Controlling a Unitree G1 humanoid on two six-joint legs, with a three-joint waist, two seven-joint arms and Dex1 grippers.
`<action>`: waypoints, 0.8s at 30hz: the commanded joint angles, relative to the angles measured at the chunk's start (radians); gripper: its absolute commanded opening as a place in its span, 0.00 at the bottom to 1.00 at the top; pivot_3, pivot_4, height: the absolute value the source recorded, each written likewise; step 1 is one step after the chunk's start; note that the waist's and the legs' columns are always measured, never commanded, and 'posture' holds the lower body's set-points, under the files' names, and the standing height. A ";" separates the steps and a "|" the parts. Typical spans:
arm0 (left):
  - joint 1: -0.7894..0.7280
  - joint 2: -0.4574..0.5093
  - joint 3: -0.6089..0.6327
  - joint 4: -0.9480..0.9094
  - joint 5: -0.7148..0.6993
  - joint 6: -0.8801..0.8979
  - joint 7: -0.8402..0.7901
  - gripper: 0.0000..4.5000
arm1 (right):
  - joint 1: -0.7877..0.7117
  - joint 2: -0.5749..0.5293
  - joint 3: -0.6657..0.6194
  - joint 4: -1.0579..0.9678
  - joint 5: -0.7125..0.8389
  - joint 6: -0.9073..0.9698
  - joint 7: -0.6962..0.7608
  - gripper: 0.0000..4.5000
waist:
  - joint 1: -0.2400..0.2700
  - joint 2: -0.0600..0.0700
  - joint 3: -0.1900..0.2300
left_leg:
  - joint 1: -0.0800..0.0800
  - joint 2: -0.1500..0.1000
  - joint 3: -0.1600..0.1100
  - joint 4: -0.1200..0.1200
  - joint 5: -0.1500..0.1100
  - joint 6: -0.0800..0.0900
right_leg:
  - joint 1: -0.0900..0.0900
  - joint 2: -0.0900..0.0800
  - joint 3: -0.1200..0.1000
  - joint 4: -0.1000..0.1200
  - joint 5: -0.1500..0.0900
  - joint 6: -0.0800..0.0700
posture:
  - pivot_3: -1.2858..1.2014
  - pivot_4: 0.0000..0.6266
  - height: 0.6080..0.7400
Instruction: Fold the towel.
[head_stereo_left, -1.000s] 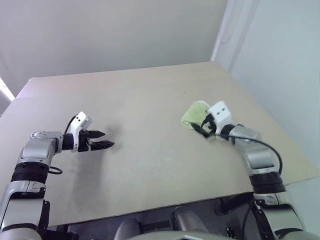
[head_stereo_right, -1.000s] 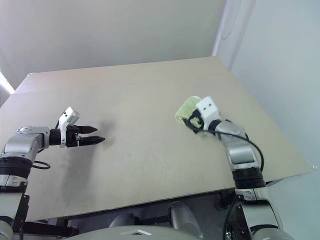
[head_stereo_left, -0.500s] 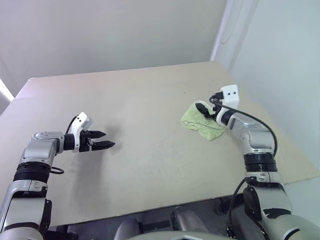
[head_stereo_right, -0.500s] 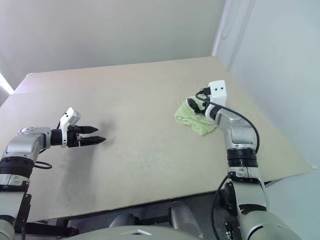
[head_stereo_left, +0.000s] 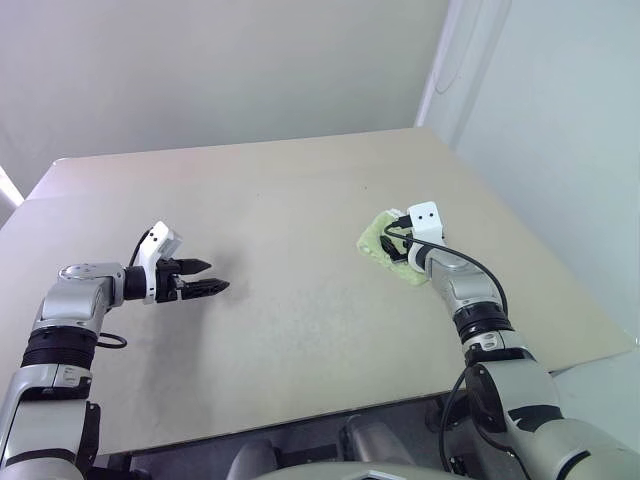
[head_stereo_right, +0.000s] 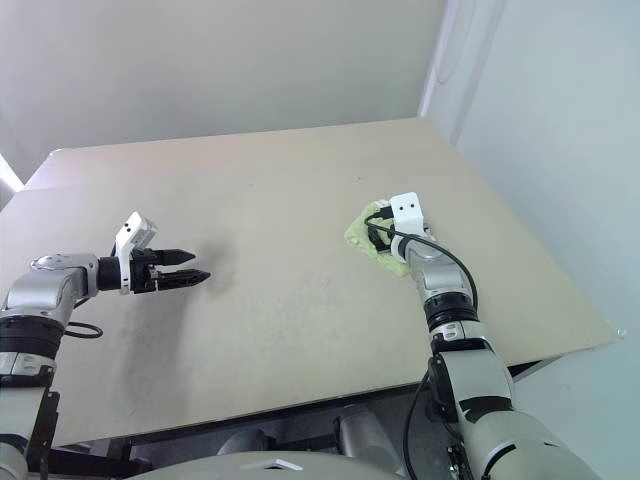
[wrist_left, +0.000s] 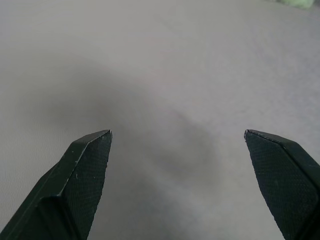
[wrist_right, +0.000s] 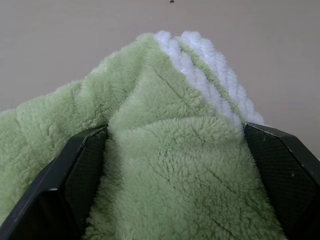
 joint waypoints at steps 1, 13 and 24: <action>0.004 0.017 0.037 -0.065 -0.033 0.020 0.000 1.00 | 0.023 0.025 0.025 0.064 -0.012 0.030 0.014 0.99 | 0.000 0.000 0.000 | 0.002 0.000 0.000 0.000 0.000 0.000 | 0.002 0.000 0.000 0.000 -0.001 -0.001 | 0.52 0.00 1.00; 0.017 0.001 0.043 -0.128 -0.068 0.067 0.030 1.00 | 0.000 -0.009 -0.135 -0.205 0.178 0.022 0.113 0.99 | 0.001 0.003 0.002 | -0.002 0.000 0.000 0.000 0.000 0.000 | -0.002 0.000 0.000 0.000 0.000 0.001 | 0.52 0.00 1.00; 0.053 -0.073 0.164 -0.186 -0.159 -0.031 0.081 1.00 | 0.151 -0.097 -0.145 -0.670 0.430 0.217 0.366 0.99 | 0.006 0.006 0.004 | -0.001 0.000 0.000 -0.009 0.000 0.000 | -0.004 0.000 0.000 -0.003 0.000 0.002 | 0.52 0.00 1.00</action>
